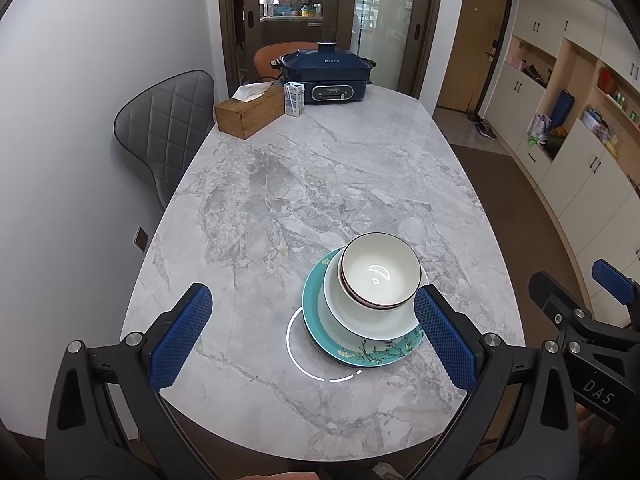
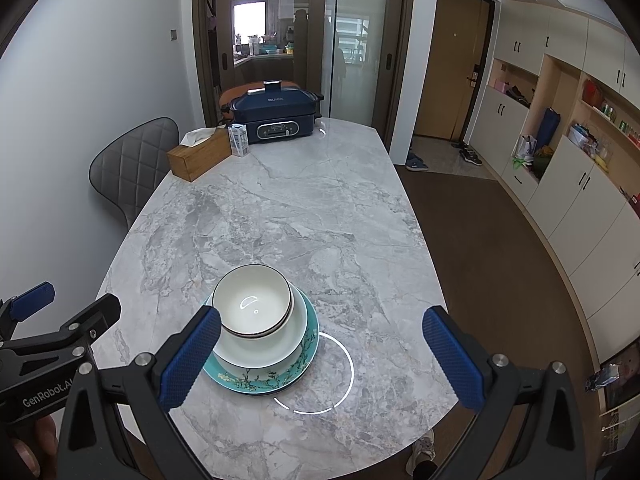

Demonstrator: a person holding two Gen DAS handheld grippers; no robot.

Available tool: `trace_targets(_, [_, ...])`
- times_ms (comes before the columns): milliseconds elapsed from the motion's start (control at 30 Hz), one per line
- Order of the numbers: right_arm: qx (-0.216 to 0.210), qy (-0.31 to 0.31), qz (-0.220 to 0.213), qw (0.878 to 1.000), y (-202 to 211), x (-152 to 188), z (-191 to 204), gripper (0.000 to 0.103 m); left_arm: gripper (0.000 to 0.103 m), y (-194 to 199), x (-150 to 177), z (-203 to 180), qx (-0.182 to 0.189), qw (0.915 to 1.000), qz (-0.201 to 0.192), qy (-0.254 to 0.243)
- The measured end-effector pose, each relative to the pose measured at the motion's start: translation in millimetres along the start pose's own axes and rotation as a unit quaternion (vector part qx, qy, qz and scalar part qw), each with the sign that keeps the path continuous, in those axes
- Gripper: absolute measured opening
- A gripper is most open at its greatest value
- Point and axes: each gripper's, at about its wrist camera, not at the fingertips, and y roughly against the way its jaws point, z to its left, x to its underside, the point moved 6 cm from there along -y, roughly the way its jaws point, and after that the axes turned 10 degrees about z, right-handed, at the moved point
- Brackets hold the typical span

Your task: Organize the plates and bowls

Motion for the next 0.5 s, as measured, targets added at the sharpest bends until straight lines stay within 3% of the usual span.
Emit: trace_targets(500, [0.000, 0.000, 0.000, 1.000, -0.1, -0.8, -0.3, 0.103, 0.103, -1.3, -0.9, 3.0, -0.003, 1.0000, 0.000, 0.002])
